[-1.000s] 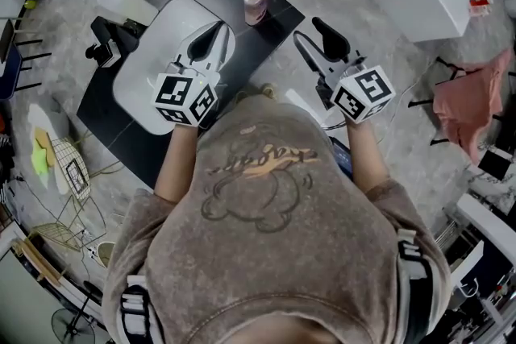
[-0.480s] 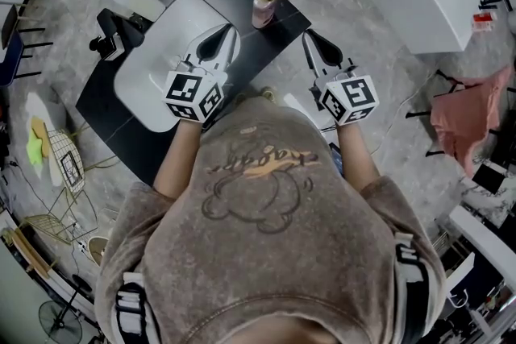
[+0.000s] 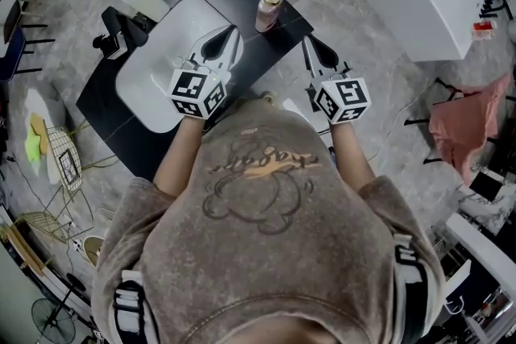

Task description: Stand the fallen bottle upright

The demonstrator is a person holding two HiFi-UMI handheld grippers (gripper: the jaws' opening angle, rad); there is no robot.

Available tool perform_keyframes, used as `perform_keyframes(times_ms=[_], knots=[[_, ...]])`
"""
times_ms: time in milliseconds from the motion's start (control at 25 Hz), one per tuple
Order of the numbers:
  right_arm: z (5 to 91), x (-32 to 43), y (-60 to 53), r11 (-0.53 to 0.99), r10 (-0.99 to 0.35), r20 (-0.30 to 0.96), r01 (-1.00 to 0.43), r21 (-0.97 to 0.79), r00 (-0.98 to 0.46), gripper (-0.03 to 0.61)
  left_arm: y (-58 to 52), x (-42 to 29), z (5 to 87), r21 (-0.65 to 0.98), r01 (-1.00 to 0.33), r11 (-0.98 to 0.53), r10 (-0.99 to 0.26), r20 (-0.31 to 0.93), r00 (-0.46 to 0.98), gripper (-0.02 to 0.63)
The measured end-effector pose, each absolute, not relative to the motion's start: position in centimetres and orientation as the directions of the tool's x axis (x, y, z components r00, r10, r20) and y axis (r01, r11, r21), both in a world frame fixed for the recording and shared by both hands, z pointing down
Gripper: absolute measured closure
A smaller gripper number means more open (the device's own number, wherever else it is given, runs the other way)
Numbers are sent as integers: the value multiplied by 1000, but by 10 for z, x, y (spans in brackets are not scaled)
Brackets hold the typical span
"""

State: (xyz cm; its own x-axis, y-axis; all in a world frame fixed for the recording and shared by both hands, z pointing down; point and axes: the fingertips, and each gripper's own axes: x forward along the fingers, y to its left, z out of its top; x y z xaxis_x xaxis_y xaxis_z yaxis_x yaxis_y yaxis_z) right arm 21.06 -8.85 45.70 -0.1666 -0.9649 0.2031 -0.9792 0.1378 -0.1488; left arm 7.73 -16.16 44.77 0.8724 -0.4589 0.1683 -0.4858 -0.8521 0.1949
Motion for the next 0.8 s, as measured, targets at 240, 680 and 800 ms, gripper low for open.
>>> perform_keyframes(times_ms=[240, 680, 800], knots=[[454, 204, -94, 147, -966, 188, -976, -160, -177, 577, -165, 75, 449, 198, -505, -840, -477, 175, 861, 595], [453, 204, -94, 142, -968, 180, -974, -177, -173, 577, -164, 74, 453, 208, -522, -827, -489, 191, 851, 595], [453, 205, -92, 137, -969, 181, -974, -180, -170, 577, -162, 76, 454, 207, -522, -828, -487, 196, 851, 595]])
